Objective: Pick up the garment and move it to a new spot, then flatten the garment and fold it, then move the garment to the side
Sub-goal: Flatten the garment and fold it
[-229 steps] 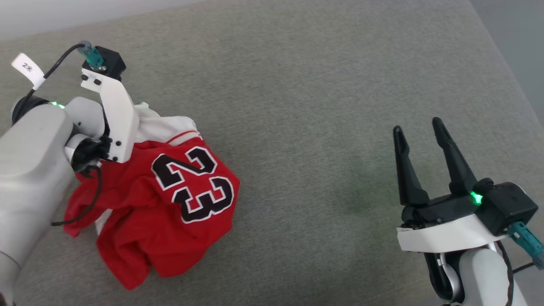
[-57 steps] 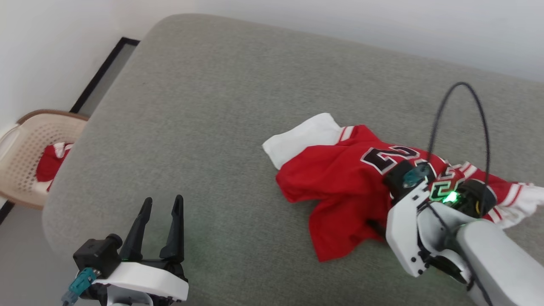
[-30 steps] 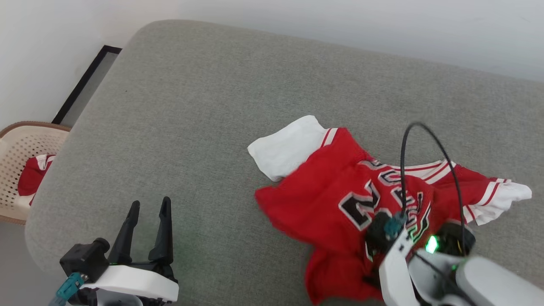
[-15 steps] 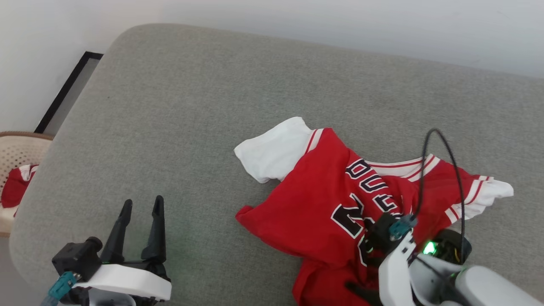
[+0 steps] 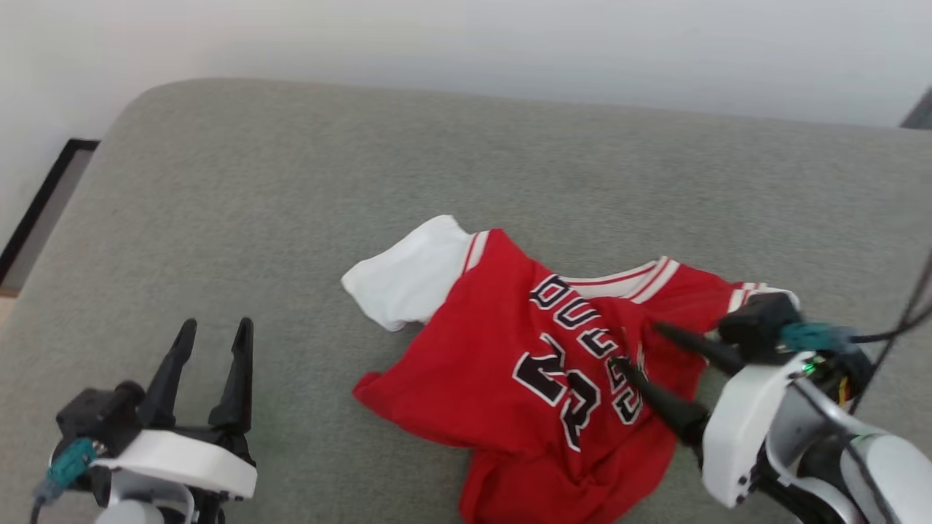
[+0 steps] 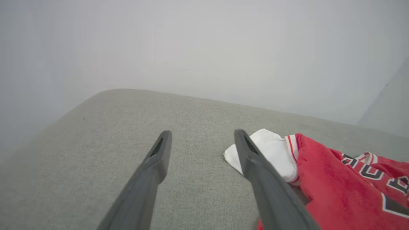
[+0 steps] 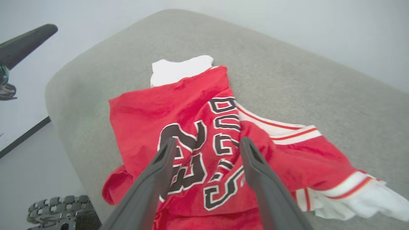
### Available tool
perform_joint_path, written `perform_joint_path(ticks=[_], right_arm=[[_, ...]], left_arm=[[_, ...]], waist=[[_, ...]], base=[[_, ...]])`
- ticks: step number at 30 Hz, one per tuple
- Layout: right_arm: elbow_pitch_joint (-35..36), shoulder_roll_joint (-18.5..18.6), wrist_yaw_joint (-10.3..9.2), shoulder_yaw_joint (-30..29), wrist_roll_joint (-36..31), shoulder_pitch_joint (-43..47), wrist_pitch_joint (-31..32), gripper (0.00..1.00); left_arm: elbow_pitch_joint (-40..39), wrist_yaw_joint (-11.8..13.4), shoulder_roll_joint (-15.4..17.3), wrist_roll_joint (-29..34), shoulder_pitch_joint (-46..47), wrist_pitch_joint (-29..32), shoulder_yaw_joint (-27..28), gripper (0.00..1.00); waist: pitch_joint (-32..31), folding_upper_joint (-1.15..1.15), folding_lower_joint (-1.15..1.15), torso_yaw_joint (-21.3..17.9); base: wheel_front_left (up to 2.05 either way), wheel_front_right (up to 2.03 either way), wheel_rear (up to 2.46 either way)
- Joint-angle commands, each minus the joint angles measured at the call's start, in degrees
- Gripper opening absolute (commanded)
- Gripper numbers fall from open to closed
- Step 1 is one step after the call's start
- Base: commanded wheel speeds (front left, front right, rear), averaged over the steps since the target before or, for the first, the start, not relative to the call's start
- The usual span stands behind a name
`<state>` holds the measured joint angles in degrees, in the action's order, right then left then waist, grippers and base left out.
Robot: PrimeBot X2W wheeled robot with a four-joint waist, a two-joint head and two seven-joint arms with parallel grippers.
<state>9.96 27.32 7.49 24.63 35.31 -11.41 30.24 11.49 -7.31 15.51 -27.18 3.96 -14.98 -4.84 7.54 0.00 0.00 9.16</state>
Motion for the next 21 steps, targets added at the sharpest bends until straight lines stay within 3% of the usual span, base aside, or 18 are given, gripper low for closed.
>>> perform_joint_path(ticks=[1, 11, 21], right_arm=[[-0.1, -1.2, 0.00, -3.2, -2.7, 1.4, -4.6, 1.00], [-4.6, -5.5, 0.00, -11.8, -8.9, 2.6, -21.0, 1.00], [-11.8, -11.1, 0.00, -20.4, -15.9, 2.6, -34.8, 1.00]], left_arm=[[0.7, -0.2, 2.8, -0.7, 2.4, 0.0, -1.8, 1.00], [2.4, -0.2, 10.4, -3.7, 10.1, 5.7, -7.4, 1.00], [7.8, -0.1, 17.0, -12.5, 21.2, 19.4, -15.9, 1.00]], waist=[[-0.9, 0.00, 0.00, -2.9], [-1.3, 0.00, 0.00, -8.9], [-0.2, 0.00, 0.00, -14.6]], base=[[0.00, 0.00, 0.00], [0.00, 0.00, 0.00], [0.00, 0.00, 0.00]])
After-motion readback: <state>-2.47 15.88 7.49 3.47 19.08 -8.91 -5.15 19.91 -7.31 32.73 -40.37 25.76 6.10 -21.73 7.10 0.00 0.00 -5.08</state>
